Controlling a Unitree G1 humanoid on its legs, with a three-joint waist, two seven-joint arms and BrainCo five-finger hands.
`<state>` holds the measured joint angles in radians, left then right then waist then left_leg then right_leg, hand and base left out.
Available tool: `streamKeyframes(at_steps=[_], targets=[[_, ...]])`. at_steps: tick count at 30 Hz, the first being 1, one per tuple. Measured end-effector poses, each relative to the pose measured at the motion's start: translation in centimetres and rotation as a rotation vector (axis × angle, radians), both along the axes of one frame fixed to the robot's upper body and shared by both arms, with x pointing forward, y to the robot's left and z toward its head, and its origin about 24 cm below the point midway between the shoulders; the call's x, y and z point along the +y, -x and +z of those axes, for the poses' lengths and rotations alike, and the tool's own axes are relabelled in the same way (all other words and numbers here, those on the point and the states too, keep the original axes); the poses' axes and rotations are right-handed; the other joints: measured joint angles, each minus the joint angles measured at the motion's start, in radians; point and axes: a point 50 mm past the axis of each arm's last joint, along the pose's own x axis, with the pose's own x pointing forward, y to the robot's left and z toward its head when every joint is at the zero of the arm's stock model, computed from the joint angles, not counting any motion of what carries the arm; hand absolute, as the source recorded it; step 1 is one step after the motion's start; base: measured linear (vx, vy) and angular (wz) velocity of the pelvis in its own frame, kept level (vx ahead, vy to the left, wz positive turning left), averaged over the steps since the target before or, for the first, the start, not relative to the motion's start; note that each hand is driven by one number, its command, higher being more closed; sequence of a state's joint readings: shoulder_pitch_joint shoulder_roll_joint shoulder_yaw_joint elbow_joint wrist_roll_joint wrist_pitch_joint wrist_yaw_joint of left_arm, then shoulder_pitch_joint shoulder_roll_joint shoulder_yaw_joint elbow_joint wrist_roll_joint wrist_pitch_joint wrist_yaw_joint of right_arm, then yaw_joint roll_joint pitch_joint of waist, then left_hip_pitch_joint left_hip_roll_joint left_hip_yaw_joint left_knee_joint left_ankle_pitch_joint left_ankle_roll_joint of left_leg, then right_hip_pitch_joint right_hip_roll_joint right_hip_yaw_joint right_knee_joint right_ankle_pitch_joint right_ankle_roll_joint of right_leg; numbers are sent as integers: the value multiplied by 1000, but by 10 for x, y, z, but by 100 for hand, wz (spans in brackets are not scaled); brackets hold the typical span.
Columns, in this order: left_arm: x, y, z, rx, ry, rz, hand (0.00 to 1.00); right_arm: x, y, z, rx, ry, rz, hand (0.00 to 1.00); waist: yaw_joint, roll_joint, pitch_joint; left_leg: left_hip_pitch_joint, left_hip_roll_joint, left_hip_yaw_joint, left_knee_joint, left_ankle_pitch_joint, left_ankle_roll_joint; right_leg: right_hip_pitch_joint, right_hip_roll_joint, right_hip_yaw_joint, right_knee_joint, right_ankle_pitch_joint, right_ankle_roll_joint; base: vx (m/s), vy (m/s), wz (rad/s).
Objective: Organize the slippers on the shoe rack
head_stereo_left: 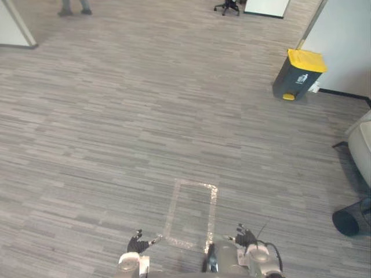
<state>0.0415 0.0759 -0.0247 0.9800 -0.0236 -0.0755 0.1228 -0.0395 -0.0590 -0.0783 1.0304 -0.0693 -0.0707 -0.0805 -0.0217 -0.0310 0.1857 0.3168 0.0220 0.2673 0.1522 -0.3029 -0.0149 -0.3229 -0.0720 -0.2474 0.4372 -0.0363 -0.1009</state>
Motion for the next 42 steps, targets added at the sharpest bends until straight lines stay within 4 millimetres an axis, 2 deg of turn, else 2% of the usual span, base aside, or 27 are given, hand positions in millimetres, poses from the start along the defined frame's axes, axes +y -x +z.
streamKeyframes(at_steps=[1,3,4,5,6,7,8,9,12,15,16,17,18,20,23,24,25,27,28,31,32,33,37,39,40,41,42], targets=[[-2,-1,0,-1,3,-1,0,-3,-2,1,-4,10,0,0,1,18,-2,2,12,-4,6,0,0,1,7,3,6,-4,-1,519,-140,-20],[-14,-8,1,-19,29,-22,0,-13,0,2,-5,24,-27,0,-7,83,-12,-56,68,-34,151,31,-53,44,60,-2,-48,-61,2,573,-154,-17],[-16,-9,2,-22,35,-24,0,-13,0,2,-6,23,-36,0,-8,87,-11,-66,74,-34,183,40,-67,53,65,-2,-58,-63,1,520,-143,-23],[-18,-12,2,-30,48,-23,0,-14,0,3,-6,24,-39,0,-18,96,-4,-128,108,-37,371,105,-128,113,90,16,-103,-75,0,499,-51,-44],[-20,-7,1,-20,60,-10,0,-10,4,1,2,14,-38,0,-17,89,1,-212,146,-50,598,187,-145,186,103,47,-151,-84,-7,589,-50,-54],[-21,-7,1,-21,64,-12,0,-9,5,1,3,13,-38,0,-17,89,1,-236,158,-46,668,178,-139,207,108,59,-166,-89,-9,562,10,-82],[-23,-7,2,-28,74,-14,0,-6,7,-1,11,4,-42,0,-17,73,11,-297,187,-20,801,117,-111,270,116,107,-191,-108,-11,428,33,-96],[-23,-10,4,-45,77,-12,0,-6,10,-2,20,-3,-53,0,-9,65,12,-342,197,4,820,71,-92,316,120,152,-212,-113,-10,420,51,-106],[-23,-14,6,-65,76,-14,0,-5,11,-2,23,-16,-74,0,19,56,17,-429,175,-12,656,6,-74,365,113,277,-233,-111,-7,379,157,-143],[-25,-19,7,-74,74,-29,0,-3,11,-3,22,-19,-81,0,21,50,24,-462,73,-189,326,16,-76,386,76,381,-231,-130,34,226,216,-113],[-27,-17,7,-69,79,-34,0,-5,12,-3,23,-11,-83,0,23,64,17,-464,45,-326,168,85,-90,391,73,434,-230,-147,73,381,471,-155],[-31,-17,5,-57,88,-39,0,-11,12,-2,26,8,-86,0,22,85,13,-457,44,-360,149,190,-93,399,82,494,-227,-170,111,276,353,-123],[-30,-17,5,-56,84,-40,0,-10,12,-2,26,6,-86,0,22,77,11,-452,36,-354,152,189,-94,403,72,500,-226,-171,117,243,334,-83],[-23,-18,5,-50,55,-64,0,-4,17,-5,39,-10,-87,0,15,33,11,-423,17,-287,146,153,-60,403,35,525,-226,-166,131,169,279,-68],[-15,-15,4,-37,35,-61,0,2,20,-6,45,-26,-86,0,25,5,-6,-378,8,-186,128,123,-27,372,14,581,-188,-155,155,140,234,-95],[-13,-13,3,-26,32,-60,0,3,19,-6,43,-29,-86,0,24,6,-6,-341,9,-125,100,119,-16,348,4,564,-148,-153,169,160,230,-137],[-13,-12,2,-21,32,-60,0,3,18,-6,40,-29,-83,0,27,8,-7,-309,10,-70,73,122,-11,317,-11,478,-109,-146,195,103,143,-119],[-13,-10,1,-17,32,-61,0,3,17,-5,38,-28,-80,0,24,9,-7,-287,15,-24,56,124,-7,287,-36,344,-81,-145,198,70,83,-91],[-12,-9,1,-8,25,-73,0,3,15,-5,36,-26,-77,0,19,10,-7,-271,17,7,51,124,-7,275,-71,151,-77,-143,193,65,53,-87],[-11,-8,-1,4,20,-77,0,2,13,-5,40,-8,-48,0,21,18,-6,-237,21,54,25,124,-7,269,-102,-114,-92,-136,154,70,-40,-95],[-12,-5,-2,17,23,-79,0,-3,13,-5,46,9,-40,0,20,35,-8,-227,23,54,15,124,-7,268,-99,-154,-101,-132,130,83,-77,-97],[-17,-4,-3,25,32,-94,0,-9,15,-5,52,21,-50,0,9,59,-13,-223,23,56,3,124,-7,269,-90,-152,-124,-127,121,60,-49,-69],[-28,-1,-5,40,58,-110,0,-17,17,-5,62,43,-54,0,8,98,-24,-208,44,94,-7,128,-15,303,-30,-94,-258,-69,110,22,-25,-61],[-27,-5,-4,29,53,-115,0,-17,18,-6,67,43,-49,0,7,87,-15,-245,77,108,117,102,-54,330,-4,-53,-334,-39,109,-58,-76,-67],[-27,-11,-1,1,51,-117,0,-16,20,-7,77,42,-42,0,22,79,-8,-316,138,109,341,81,-75,359,27,7,-391,-35,106,-80,-68,-85],[-26,-13,0,-7,52,-113,0,-16,21,-7,80,44,-39,0,27,81,-8,-335,159,110,403,82,-74,364,39,26,-397,-33,103,-69,-75,-134],[-26,-11,1,-12,55,-106,0,-19,21,-6,79,55,-25,0,35,103,-2,-371,214,103,550,86,-70,379,74,87,-402,-29,92,17,-10,-94]])
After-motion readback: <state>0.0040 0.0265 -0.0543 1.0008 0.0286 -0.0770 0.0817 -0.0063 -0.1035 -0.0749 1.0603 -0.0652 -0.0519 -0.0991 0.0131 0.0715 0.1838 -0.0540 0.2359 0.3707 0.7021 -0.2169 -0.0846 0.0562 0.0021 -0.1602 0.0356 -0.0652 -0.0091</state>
